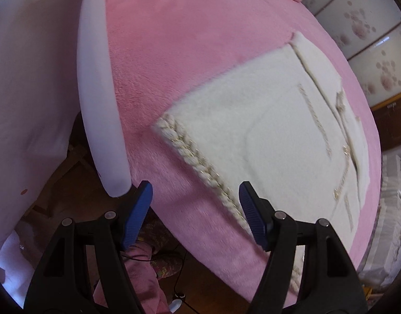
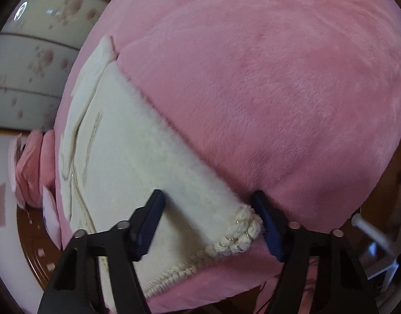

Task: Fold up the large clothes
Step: 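Grasp the braided hem with both grippers and lift it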

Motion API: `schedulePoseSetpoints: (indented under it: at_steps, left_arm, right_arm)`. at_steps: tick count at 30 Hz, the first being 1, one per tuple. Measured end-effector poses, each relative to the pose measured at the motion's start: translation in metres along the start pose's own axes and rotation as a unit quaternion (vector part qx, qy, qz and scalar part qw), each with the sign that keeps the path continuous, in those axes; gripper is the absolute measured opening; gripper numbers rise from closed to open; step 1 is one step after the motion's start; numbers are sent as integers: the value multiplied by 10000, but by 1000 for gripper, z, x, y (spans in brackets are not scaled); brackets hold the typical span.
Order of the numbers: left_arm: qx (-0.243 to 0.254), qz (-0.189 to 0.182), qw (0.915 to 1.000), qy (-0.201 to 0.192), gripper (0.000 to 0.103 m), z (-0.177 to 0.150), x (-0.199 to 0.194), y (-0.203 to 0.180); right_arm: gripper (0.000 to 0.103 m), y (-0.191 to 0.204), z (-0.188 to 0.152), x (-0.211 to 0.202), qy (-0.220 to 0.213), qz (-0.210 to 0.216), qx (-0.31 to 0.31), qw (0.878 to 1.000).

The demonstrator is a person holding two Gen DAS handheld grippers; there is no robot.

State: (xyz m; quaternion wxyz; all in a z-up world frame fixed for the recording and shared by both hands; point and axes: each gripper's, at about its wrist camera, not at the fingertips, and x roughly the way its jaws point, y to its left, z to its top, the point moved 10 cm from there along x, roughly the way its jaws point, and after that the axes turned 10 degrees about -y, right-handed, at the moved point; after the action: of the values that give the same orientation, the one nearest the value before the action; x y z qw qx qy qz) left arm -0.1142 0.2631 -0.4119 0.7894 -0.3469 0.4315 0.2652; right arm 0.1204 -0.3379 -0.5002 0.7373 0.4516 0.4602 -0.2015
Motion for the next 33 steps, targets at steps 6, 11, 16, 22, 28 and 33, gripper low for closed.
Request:
schedulePoseSetpoints:
  at_steps: [6,11,16,22,28,33]
  left_arm:
    - [-537,191,9977,-368,66,20,28,15]
    - [-773,207,9948,-623,62,40,47,11]
    - [-535,511,9955,-589,28,51,44,-4]
    - [-33,450,9982,-401,16,60,25,-45]
    - [337,34,9991,-269,14,85,-23,-119]
    - [449,-160,9985,-269,13,120,-54,-181]
  right_arm:
    - [25,20,13,-14,19,168,-355,9992]
    - [21,46,12,-29,290,592,-1001,9928]
    - [20,72,10,-41,600,726,-1529,9838]
    - [19,121,13,-54,758,1145,-1209,9831]
    - [18,198,21,-89,790,1746,-1317,9726]
    - [17,256,47,-112,646,2139,-1205,9673]
